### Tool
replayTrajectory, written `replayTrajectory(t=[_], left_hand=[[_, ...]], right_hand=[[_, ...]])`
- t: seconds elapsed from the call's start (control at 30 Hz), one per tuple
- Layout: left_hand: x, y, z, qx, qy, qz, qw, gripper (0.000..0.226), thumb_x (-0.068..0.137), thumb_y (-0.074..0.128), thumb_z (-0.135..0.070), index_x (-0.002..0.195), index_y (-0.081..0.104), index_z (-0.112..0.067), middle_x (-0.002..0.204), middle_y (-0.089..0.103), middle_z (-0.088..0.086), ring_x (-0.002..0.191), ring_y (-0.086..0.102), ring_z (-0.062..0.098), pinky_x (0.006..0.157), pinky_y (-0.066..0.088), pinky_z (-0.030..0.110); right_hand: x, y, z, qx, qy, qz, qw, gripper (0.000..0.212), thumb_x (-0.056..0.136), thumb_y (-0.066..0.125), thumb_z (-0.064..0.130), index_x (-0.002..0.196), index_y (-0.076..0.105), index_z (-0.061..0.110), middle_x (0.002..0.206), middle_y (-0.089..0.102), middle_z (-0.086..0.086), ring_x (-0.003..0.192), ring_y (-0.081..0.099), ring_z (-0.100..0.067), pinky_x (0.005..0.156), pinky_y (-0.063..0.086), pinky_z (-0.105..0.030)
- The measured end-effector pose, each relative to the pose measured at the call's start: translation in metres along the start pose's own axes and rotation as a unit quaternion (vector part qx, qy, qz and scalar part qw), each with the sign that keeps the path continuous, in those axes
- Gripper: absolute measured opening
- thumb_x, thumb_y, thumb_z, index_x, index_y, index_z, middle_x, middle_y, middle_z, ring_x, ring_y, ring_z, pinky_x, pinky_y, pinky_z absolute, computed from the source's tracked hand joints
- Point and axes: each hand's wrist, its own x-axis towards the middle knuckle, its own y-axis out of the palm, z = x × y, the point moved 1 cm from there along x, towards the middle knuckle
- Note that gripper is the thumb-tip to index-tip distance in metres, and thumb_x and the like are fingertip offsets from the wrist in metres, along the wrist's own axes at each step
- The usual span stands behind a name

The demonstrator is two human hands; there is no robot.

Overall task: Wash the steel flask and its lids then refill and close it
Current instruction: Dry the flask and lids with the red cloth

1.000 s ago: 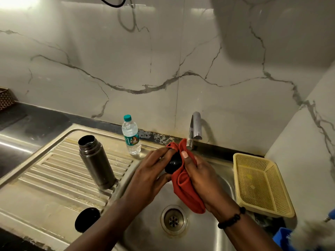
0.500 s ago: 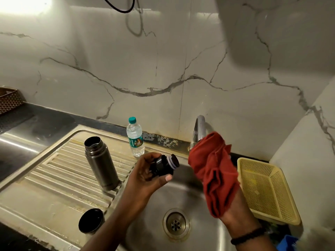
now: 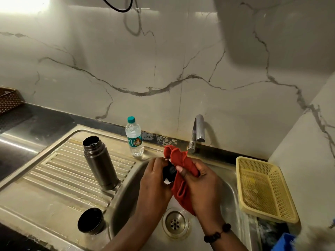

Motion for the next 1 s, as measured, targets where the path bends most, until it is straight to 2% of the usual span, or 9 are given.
replayTrajectory(t=[0.1,0.13,0.27,0.43,0.57,0.7,0.83,0.9,1.0], left_hand=[[-0.002,0.000,0.007,-0.037,-0.074,0.035,0.996,0.042,0.076,0.086,-0.019,0.107,0.058,-0.026,0.108,0.063,-0.012,0.097,0.064,0.002,0.083,0.051,0.009],[-0.002,-0.003,0.011,-0.071,-0.110,0.036,0.991,0.046,0.073,0.087,-0.022,0.107,0.058,-0.030,0.106,0.066,-0.014,0.097,0.065,-0.002,0.080,0.050,0.008],[0.002,-0.017,0.030,-0.233,-0.247,0.048,0.940,0.064,0.067,0.088,-0.027,0.121,0.056,-0.037,0.113,0.071,-0.014,0.105,0.066,-0.004,0.083,0.053,0.014],[-0.006,-0.007,0.028,-0.362,-0.211,0.117,0.901,0.060,0.075,0.084,-0.027,0.129,0.059,-0.026,0.129,0.067,-0.001,0.123,0.061,0.016,0.100,0.050,0.033],[-0.007,-0.002,0.031,-0.341,-0.202,0.056,0.916,0.063,0.072,0.082,-0.032,0.129,0.056,-0.022,0.127,0.067,0.002,0.122,0.062,0.021,0.101,0.052,0.039],[-0.002,-0.008,0.048,-0.358,-0.232,0.014,0.904,0.068,0.064,0.087,-0.029,0.126,0.058,-0.021,0.123,0.070,0.004,0.117,0.065,0.022,0.102,0.050,0.047],[-0.009,-0.012,0.045,-0.336,-0.209,0.045,0.917,0.062,0.071,0.088,-0.013,0.125,0.057,-0.016,0.122,0.070,0.003,0.116,0.066,0.020,0.101,0.052,0.039],[-0.012,-0.011,0.043,-0.298,-0.179,0.057,0.936,0.056,0.075,0.084,-0.007,0.124,0.058,-0.017,0.122,0.070,0.003,0.117,0.065,0.019,0.100,0.053,0.037],[-0.016,-0.010,0.044,-0.238,-0.160,0.047,0.957,0.054,0.076,0.083,-0.012,0.122,0.056,-0.024,0.119,0.071,0.000,0.113,0.067,0.015,0.096,0.055,0.036]], right_hand=[[-0.001,-0.002,-0.012,-0.009,0.029,-0.028,0.999,0.018,0.079,0.079,0.021,0.081,0.067,0.034,0.079,0.072,0.008,0.073,0.068,-0.006,0.067,0.056,-0.025],[-0.001,-0.007,-0.014,0.057,0.078,-0.031,0.995,0.016,0.079,0.078,0.019,0.085,0.070,0.030,0.081,0.074,0.004,0.074,0.071,-0.011,0.066,0.058,-0.027],[-0.001,-0.025,-0.026,0.363,0.263,-0.040,0.893,0.035,0.081,0.071,0.020,0.114,0.069,0.010,0.096,0.075,-0.013,0.071,0.073,-0.023,0.055,0.058,-0.029],[-0.013,-0.006,-0.024,0.445,0.329,0.072,0.830,0.034,0.088,0.061,0.026,0.116,0.068,0.008,0.099,0.073,-0.022,0.074,0.073,-0.031,0.061,0.062,-0.039],[-0.020,0.006,-0.027,0.369,0.260,0.075,0.889,0.035,0.089,0.062,0.019,0.123,0.066,0.010,0.104,0.074,-0.017,0.085,0.073,-0.029,0.070,0.061,-0.036],[-0.026,0.002,-0.030,0.296,0.198,0.115,0.928,0.029,0.085,0.073,0.022,0.113,0.072,0.014,0.108,0.072,-0.021,0.099,0.067,-0.047,0.092,0.050,-0.063],[-0.012,-0.012,-0.029,0.302,0.207,0.040,0.930,0.032,0.081,0.064,0.027,0.111,0.069,0.019,0.099,0.075,-0.016,0.086,0.073,-0.034,0.073,0.060,-0.045],[-0.006,-0.014,-0.021,0.274,0.174,0.073,0.943,0.031,0.082,0.063,0.025,0.112,0.068,0.017,0.096,0.076,-0.012,0.084,0.074,-0.029,0.068,0.061,-0.037],[-0.008,-0.013,-0.011,0.173,0.110,0.179,0.962,0.023,0.084,0.065,0.025,0.106,0.073,0.023,0.098,0.076,-0.011,0.090,0.073,-0.030,0.081,0.060,-0.045]])
